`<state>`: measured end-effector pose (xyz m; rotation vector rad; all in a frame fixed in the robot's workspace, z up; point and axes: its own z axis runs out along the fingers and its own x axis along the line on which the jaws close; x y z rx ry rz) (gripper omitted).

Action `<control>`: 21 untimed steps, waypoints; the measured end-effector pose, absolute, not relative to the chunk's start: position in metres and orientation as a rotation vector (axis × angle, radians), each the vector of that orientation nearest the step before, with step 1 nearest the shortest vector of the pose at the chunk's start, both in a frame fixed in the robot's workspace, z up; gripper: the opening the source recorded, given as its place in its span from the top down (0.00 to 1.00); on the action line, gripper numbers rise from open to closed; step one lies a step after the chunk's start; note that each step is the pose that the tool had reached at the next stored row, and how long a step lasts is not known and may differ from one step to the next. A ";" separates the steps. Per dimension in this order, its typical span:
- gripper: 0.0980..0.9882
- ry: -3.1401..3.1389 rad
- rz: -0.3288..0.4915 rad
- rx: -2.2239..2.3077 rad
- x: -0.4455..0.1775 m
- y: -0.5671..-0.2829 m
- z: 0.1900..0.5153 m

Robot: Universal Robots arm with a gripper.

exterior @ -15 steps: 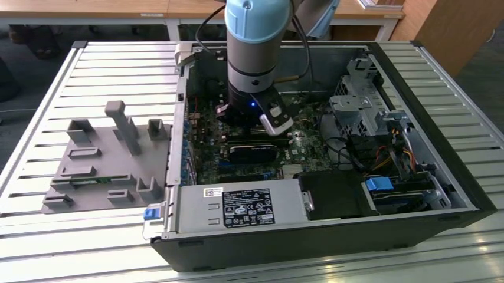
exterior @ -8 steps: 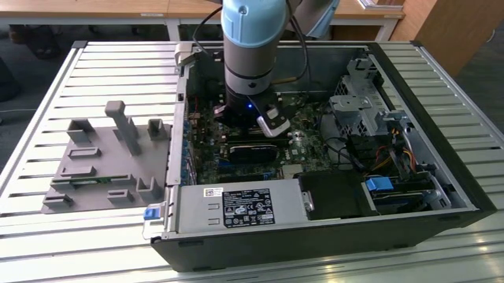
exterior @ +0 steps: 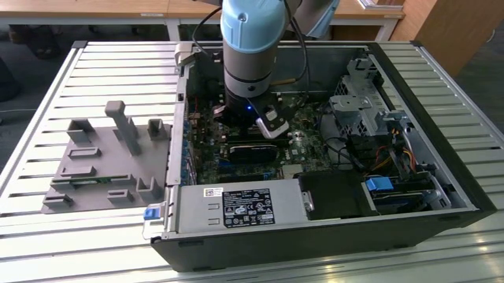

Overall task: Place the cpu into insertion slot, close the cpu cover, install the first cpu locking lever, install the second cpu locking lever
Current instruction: 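Install the second cpu locking lever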

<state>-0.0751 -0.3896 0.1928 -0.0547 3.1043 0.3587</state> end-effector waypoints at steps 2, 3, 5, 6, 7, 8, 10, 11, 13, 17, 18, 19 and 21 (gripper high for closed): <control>0.99 3.104 0.366 -0.055 -0.076 -0.390 0.192; 0.99 3.103 0.371 -0.055 -0.076 -0.390 0.192; 0.99 3.102 0.373 -0.054 -0.076 -0.390 0.192; 0.99 3.102 0.374 -0.054 -0.076 -0.390 0.192; 0.99 3.102 0.375 -0.055 -0.076 -0.390 0.192; 0.99 3.102 0.375 -0.055 -0.077 -0.391 0.192; 0.99 3.102 0.375 -0.055 -0.079 -0.391 0.192; 0.99 3.102 0.375 -0.055 -0.079 -0.391 0.192; 0.99 3.102 0.377 -0.055 -0.080 -0.391 0.194; 0.99 3.102 0.377 -0.055 -0.080 -0.391 0.198; 0.99 3.102 0.378 -0.055 -0.080 -0.391 0.199; 0.99 3.102 0.378 -0.054 -0.080 -0.391 0.200; 0.99 3.101 0.382 -0.054 -0.080 -0.391 0.204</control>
